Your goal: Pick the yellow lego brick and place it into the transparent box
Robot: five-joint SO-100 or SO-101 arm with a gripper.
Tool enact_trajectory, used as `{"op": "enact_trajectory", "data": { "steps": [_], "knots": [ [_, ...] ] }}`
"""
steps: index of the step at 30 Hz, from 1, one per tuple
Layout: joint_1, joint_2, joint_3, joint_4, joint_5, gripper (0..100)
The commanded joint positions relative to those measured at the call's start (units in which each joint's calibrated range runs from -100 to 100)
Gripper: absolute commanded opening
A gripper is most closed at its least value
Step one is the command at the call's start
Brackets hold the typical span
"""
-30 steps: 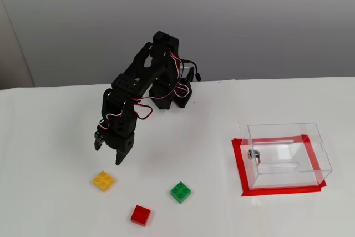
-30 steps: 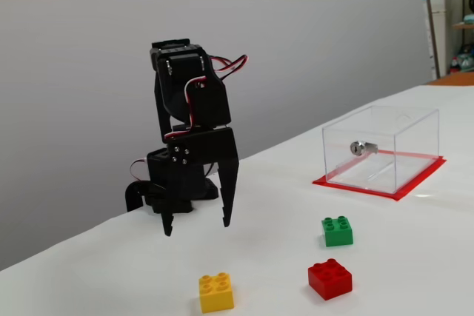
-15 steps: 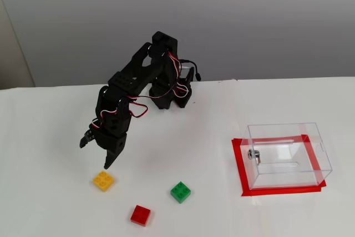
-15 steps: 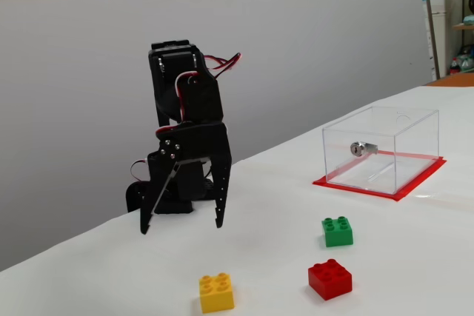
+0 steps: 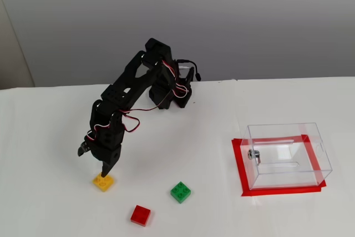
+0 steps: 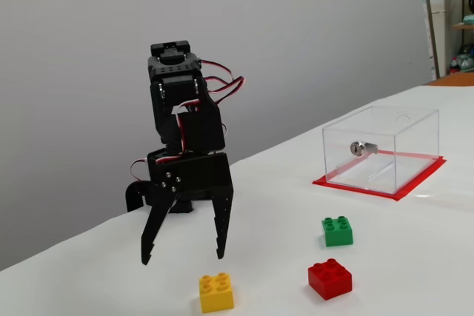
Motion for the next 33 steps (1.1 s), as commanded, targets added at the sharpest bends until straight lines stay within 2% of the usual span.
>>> {"op": "enact_trajectory", "data": {
  "steps": [1, 13, 33],
  "knots": [
    [-0.93, 0.55, -4.04, -0.21, 0.17, 39],
    [-4.85, 4.71, -4.67, -0.65, 0.12, 38],
    [-4.40, 9.12, -4.67, -0.65, 0.12, 38]
  ]
}}
